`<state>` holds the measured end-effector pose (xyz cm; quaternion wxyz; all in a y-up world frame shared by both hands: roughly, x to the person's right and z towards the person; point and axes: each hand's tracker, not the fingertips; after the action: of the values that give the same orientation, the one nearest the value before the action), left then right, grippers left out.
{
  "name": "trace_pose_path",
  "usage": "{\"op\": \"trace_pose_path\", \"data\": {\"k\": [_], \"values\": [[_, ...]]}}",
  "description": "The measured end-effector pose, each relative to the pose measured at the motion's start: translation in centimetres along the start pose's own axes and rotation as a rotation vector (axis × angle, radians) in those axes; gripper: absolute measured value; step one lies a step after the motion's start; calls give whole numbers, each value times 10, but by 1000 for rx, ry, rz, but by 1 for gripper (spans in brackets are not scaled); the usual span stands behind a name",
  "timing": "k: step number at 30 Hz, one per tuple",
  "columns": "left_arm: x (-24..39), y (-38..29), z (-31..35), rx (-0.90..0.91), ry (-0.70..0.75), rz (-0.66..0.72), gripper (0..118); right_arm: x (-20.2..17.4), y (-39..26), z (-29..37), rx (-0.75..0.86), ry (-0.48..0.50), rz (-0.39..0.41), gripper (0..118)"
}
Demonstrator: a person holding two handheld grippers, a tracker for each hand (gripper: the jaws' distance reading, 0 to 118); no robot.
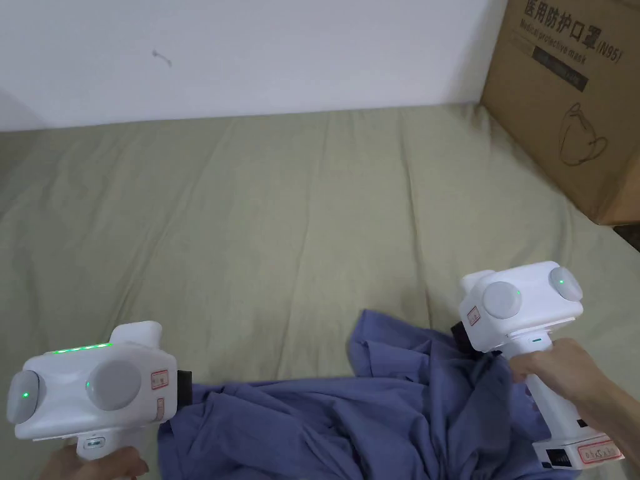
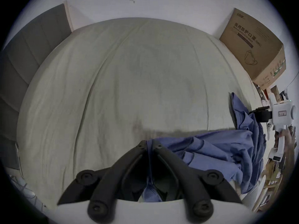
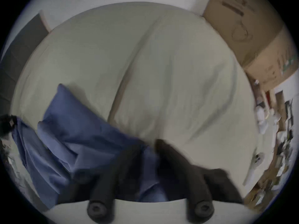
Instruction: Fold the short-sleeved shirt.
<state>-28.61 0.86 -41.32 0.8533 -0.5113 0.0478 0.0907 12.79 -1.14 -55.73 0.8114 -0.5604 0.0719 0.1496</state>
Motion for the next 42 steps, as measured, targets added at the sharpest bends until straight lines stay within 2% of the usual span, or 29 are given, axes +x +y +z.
{"op": "trace_pose_path", "data": {"k": [1, 2, 6, 14, 18, 21, 25, 27, 31, 38, 41, 42], "values": [[-1, 2, 3, -2, 1, 1, 4, 6, 3, 5, -2, -47, -19, 4], [-2, 3, 8, 5, 3, 8, 4, 3, 3, 9, -1, 46, -84, 4], [-3, 11, 38, 48, 2, -7, 4, 25, 7, 52, 103, 75, -196, 4], [2, 53, 148, 265, 70, -75, 4, 60, 30, 201, 338, 70, -250, 4], [9, 79, 211, 397, 122, -106, 4, 76, 42, 270, 439, 20, -262, 4], [9, 107, 254, 486, 157, -118, 4, 89, 54, 318, 514, -9, -303, 4], [4, 150, 298, 557, 282, -128, 4, 115, 79, 367, 606, -12, -382, 4], [-2, 169, 316, 606, 284, -103, 4, 130, 94, 384, 638, -12, -431, 4], [-7, 215, 351, 691, 317, -72, 4, 147, 131, 422, 733, 54, -475, 4], [-5, 295, 403, 839, 315, -15, 4, 155, 199, 485, 849, 58, -506, 4], [-10, 320, 425, 897, 294, 35, 4, 160, 215, 515, 923, 73, -540, 4], [-11, 326, 432, 929, 287, 93, 4, 158, 217, 524, 936, 78, -543, 4]]}}
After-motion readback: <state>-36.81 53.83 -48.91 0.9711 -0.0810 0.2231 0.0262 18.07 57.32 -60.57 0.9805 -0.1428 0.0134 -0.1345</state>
